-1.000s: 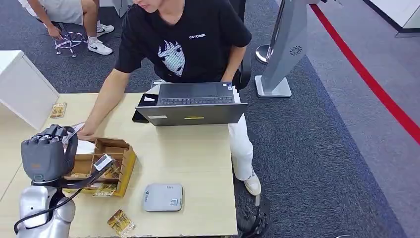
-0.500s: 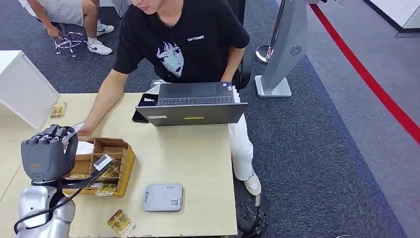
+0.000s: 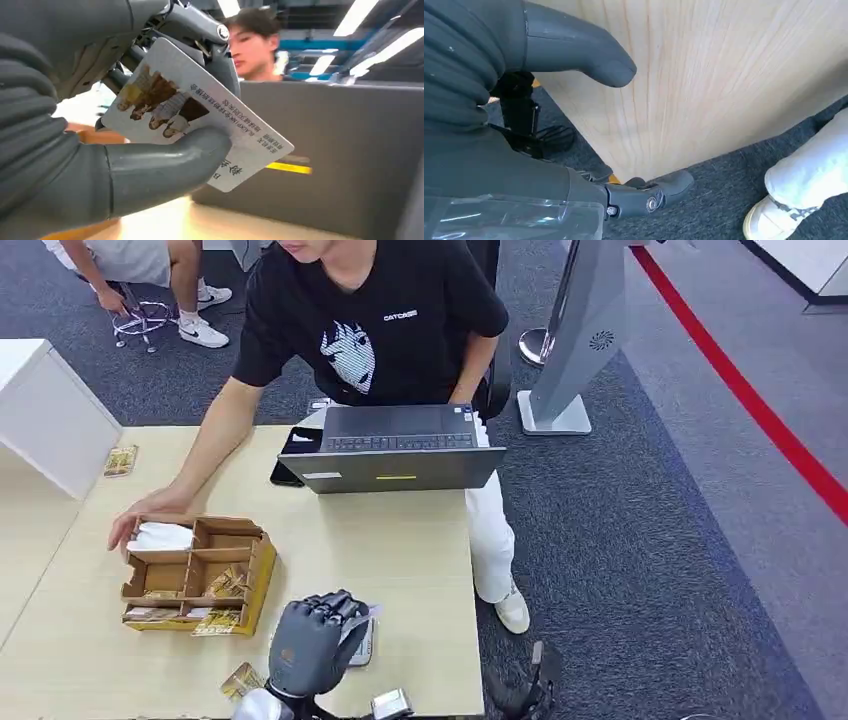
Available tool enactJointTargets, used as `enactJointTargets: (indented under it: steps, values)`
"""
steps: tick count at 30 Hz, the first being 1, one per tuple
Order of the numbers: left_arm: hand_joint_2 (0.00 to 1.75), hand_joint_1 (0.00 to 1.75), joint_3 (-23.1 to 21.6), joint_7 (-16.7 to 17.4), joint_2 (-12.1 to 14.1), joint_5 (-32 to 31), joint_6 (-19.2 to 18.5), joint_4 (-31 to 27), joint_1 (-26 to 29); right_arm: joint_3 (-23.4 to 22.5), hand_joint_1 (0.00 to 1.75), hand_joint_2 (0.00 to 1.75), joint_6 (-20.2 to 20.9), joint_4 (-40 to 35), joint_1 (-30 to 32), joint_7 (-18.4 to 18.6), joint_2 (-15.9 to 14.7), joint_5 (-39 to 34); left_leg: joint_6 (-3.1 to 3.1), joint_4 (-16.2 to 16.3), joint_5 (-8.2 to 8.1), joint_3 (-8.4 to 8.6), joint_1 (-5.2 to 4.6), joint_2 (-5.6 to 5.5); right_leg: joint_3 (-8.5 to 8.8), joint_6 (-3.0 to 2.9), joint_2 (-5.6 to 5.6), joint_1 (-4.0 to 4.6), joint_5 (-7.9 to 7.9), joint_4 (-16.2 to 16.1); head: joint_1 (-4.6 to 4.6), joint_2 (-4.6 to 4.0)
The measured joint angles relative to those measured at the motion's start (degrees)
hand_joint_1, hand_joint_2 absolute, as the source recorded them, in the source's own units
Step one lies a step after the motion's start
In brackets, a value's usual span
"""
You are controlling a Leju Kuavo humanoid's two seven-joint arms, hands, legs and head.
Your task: Pass the card to the sensor for recognition and then transmit it.
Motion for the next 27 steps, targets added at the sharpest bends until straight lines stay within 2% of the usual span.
enactJointTargets:
  steps: [6, 27]
  values:
    - [1.75, 1.75, -2.32, -0.5, 0.48, 0.0, -0.19, 0.0, 0.33, -0.44, 0.0, 1.75, 0.0, 0.0, 0.06, 0.0, -0.13, 0.11, 0.06, -0.01, 0.05, 0.0, 0.0, 0.0, 0.03, 0.0, 0.0, 0.0, 0.01, 0.01, 0.0, 0.0]
    - [1.75, 1.75, -2.43, -0.94, 0.48, -0.39, -0.35, -0.02, 0.45, -1.4, 0.0, 1.75, 0.0, 0.0, 0.17, 0.0, -0.15, 0.87, 0.09, 0.0, 0.07, 0.0, -0.01, -0.01, 0.04, 0.01, 0.0, 0.0, 0.01, 0.01, 0.0, 0.0]
